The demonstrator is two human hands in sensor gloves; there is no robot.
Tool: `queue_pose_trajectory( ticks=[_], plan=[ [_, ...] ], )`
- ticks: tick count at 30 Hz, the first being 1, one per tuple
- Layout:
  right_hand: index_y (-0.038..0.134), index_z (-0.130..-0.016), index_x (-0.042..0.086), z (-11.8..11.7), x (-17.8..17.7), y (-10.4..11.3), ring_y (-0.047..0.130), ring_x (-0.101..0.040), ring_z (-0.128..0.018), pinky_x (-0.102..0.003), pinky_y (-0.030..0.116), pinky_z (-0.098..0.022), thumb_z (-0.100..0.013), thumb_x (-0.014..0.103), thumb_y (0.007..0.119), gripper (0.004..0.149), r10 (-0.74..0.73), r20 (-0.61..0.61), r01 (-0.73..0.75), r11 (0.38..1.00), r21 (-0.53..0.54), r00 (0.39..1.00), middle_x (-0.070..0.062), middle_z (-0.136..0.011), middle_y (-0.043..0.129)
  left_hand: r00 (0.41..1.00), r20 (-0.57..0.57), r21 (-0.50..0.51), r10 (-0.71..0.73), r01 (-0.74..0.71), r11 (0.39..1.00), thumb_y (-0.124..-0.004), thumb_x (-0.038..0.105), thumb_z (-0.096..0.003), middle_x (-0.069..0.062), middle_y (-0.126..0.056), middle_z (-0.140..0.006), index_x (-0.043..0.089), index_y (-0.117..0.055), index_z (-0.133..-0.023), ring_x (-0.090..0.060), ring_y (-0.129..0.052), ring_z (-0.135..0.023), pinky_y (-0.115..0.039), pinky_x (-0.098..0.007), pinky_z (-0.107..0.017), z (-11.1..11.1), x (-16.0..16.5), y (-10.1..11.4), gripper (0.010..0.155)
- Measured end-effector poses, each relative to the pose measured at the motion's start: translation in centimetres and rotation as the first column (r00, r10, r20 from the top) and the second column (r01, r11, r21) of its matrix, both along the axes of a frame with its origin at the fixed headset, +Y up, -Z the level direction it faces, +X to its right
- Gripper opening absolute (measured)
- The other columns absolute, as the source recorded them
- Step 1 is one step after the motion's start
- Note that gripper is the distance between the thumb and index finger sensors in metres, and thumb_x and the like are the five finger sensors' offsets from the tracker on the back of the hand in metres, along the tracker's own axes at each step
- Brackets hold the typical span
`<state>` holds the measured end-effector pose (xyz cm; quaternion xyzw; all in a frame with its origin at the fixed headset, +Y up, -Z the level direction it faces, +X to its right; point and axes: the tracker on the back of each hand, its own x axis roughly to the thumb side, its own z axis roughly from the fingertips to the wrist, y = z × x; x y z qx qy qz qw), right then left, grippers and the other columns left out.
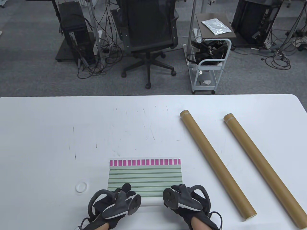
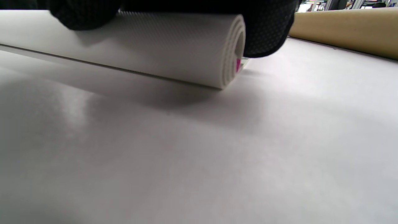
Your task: Roll up mouse pads and store in mailing tubes
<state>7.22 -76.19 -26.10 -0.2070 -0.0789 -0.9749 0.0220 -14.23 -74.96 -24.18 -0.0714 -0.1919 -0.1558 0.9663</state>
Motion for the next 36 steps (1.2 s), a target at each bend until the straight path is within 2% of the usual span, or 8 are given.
queue_pose_trajectory(
  ticks=[7,10,19,22,24,29,33,36],
  plan=[
    [0.072,-0.091,0.028,0.1,0.2,-0.3,0.083,-0.024,-0.071,-0.045,0.072,-0.062,-0.042,0.046,0.062,0.053,0.005,0.021,-0.006,0.999,0.045,1.0,0.0,-0.086,0.08,1.0,-0.018,0.024,-0.025,0.025,0.999,-0.069,0.047,-0.0393,0.009,-0.089,-0.084,0.039,-0.076,-0.086,-0.015,-0.097,-0.073,-0.085,-0.035,-0.06,-0.2,0.0,0.0,0.048],
    [0.073,-0.09,0.028,-0.1,0.6,-0.3,0.084,-0.023,-0.07,-0.044,0.073,-0.061,-0.041,0.051,0.061,0.055,0.025,0.056,-0.027,0.999,0.047,0.998,0.0,-0.085,0.08,0.999,-0.031,0.023,-0.035,0.035,0.999,-0.066,0.047,-0.0397,0.01,-0.09,-0.083,0.042,-0.075,-0.086,-0.014,-0.098,-0.071,-0.086,-0.031,-0.056,-0.4,0.0,-0.1,0.048],
    [0.074,-0.09,0.027,-0.2,0.6,-0.3,0.084,-0.024,-0.07,-0.045,0.073,-0.06,-0.042,0.05,0.059,0.055,0.016,0.066,-0.019,0.999,0.049,0.998,0.0,-0.085,0.081,0.996,-0.08,-0.027,0.035,-0.037,0.999,-0.062,0.047,-0.0408,0.012,-0.087,-0.085,0.043,-0.072,-0.087,-0.013,-0.095,-0.074,-0.085,-0.029,-0.058,-1.2,-0.9,-0.3,0.048],
    [0.072,-0.09,0.031,-0.2,0.4,0.4,0.084,-0.022,-0.073,-0.044,0.073,-0.062,-0.04,0.052,0.067,0.054,-0.001,0.041,-0.003,0.995,0.104,0.999,0.003,-0.087,0.081,0.996,-0.084,-0.03,0.033,-0.036,0.999,-0.062,0.047,-0.0408,0.013,-0.088,-0.084,0.045,-0.073,-0.087,-0.012,-0.096,-0.074,-0.085,-0.028,-0.057,-1.3,-1.0,-0.2,0.047],
    [0.075,-0.088,0.031,-0.3,0.2,0.3,0.085,-0.022,-0.071,-0.044,0.073,-0.061,-0.039,0.051,0.072,0.053,-0.008,0.032,0.006,0.997,0.081,0.999,0.003,-0.084,0.083,0.995,-0.09,-0.038,0.032,-0.036,0.999,-0.062,0.047,-0.0411,0.013,-0.088,-0.085,0.047,-0.073,-0.086,-0.012,-0.096,-0.074,-0.086,-0.028,-0.056,-1.5,-1.0,-0.2,0.046],
    [0.075,-0.088,0.031,-0.5,0.4,-0.1,0.086,-0.022,-0.071,-0.044,0.074,-0.061,-0.04,0.048,0.067,0.051,-0.023,0.061,0.02,0.998,0.056,0.998,0.003,-0.084,0.083,0.997,-0.05,0.048,-0.064,0.067,0.997,-0.061,0.047,-0.0413,0.015,-0.081,-0.081,0.048,-0.072,-0.086,-0.01,-0.087,-0.072,-0.084,-0.027,-0.057,-1.0,-0.3,-0.2,0.046],
    [0.076,-0.088,0.029,-0.5,0.3,-0.2,0.086,-0.023,-0.07,-0.045,0.074,-0.061,-0.042,0.046,0.064,0.05,-0.025,0.062,0.021,0.998,0.066,0.998,0.002,-0.084,0.084,0.997,-0.051,0.041,-0.056,0.058,0.997,-0.059,0.046,-0.0419,0.013,-0.082,-0.081,0.041,-0.069,-0.088,-0.012,-0.09,-0.071,-0.085,-0.027,-0.056,-0.8,-0.3,-0.4,0.048],
    [0.077,-0.087,0.029,-0.5,0.3,-0.1,0.087,-0.023,-0.07,-0.045,0.074,-0.06,-0.043,0.045,0.064,0.05,-0.023,0.062,0.019,0.997,0.072,0.998,0.002,-0.083,0.086,0.997,-0.062,0.019,-0.039,0.04,0.999,-0.057,0.049,-0.0421,0.014,-0.08,-0.083,0.044,-0.067,-0.089,-0.012,-0.089,-0.073,-0.084,-0.027,-0.058,-1.1,-0.8,-0.5,0.048]
  ],
)
